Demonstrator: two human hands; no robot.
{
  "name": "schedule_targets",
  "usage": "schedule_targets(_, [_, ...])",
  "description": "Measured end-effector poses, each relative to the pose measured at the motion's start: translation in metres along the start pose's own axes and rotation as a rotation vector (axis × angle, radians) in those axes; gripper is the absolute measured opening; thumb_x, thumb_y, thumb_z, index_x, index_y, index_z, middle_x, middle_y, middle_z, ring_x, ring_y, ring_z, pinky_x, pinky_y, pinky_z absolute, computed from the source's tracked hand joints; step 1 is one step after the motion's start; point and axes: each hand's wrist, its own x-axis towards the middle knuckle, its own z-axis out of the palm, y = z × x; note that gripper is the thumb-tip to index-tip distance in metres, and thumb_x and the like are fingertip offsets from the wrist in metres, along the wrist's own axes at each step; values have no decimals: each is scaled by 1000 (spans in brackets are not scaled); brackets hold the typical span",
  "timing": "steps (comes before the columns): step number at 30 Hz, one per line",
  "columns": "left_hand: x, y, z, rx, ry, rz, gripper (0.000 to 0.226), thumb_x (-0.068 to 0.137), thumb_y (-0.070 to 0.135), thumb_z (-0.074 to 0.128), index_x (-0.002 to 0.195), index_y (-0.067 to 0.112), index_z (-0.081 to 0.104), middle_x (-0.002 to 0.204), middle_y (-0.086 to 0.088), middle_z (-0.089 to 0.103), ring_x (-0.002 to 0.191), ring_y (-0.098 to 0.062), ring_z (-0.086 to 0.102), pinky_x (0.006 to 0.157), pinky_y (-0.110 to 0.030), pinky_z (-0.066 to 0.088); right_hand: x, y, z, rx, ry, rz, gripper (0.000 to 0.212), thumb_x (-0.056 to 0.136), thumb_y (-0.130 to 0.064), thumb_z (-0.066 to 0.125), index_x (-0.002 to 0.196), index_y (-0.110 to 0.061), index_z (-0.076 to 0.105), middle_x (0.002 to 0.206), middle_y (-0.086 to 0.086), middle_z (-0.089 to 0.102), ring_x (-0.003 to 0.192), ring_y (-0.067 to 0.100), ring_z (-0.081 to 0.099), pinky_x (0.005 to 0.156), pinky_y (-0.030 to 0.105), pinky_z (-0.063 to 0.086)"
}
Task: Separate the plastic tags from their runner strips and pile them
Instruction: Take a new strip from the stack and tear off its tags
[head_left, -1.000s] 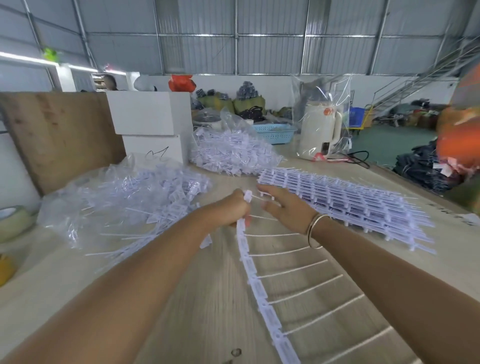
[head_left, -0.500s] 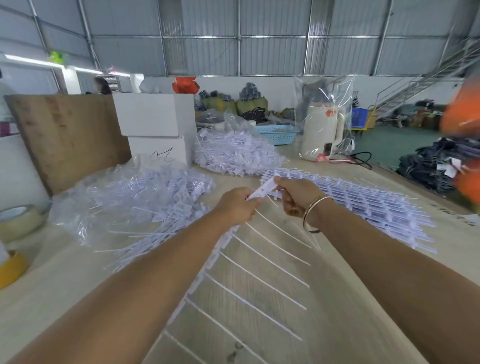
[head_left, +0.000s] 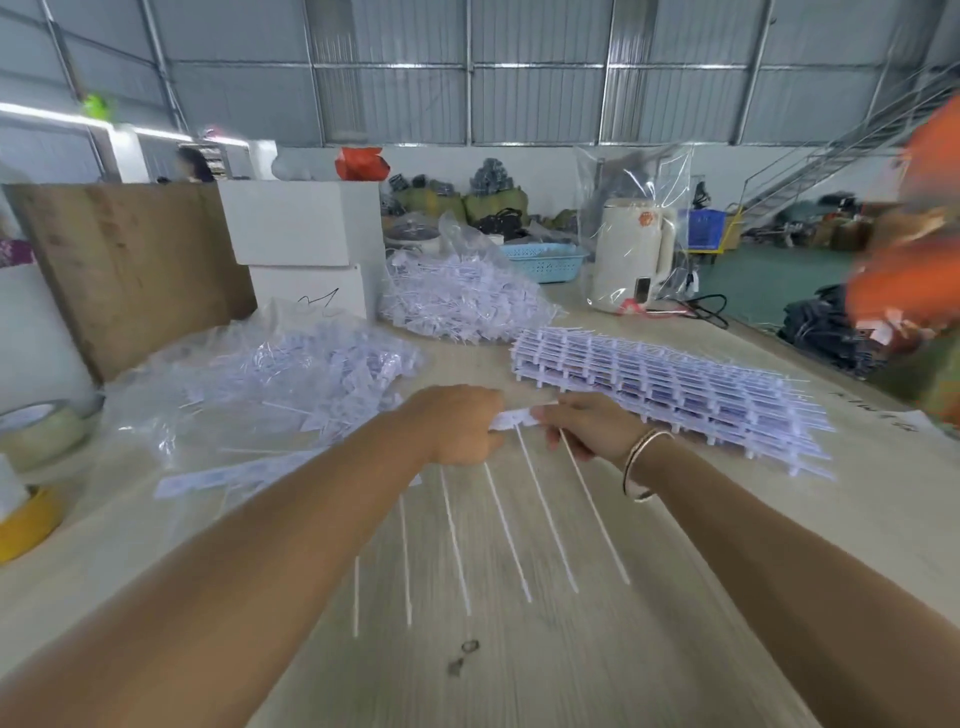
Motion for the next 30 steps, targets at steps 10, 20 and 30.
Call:
schedule_targets(10, [-37, 15, 68, -320, 401, -54, 20, 88, 27, 59, 102, 15, 53, 97, -1, 62, 88, -21, 57, 70, -39, 46, -22, 29, 30, -88, -63, -129, 26, 89, -24, 60, 65, -13, 62, 62, 1, 54, 54, 6, 43, 57, 20, 34])
schedule_targets(20, [-31, 13, 75, -236, 444, -73, 24, 93, 35, 51, 112, 25, 61, 98, 1, 62, 91, -20, 58, 72, -38, 47, -15, 31, 36, -80, 37, -199, 10, 87, -13, 61, 83, -16, 70, 73, -5, 62, 69, 2, 52, 67, 18, 38])
schedule_targets(30, [-28, -3, 83, -573, 615, -82, 16, 89, 25, 63, 99, 27, 75, 77, 0, 73, 63, -9, 62, 64, -23, 44, -13, 26, 38, -2, 73, -330, 14, 88, -3, 58, 86, -13, 68, 81, 4, 68, 74, 3, 56, 72, 20, 43])
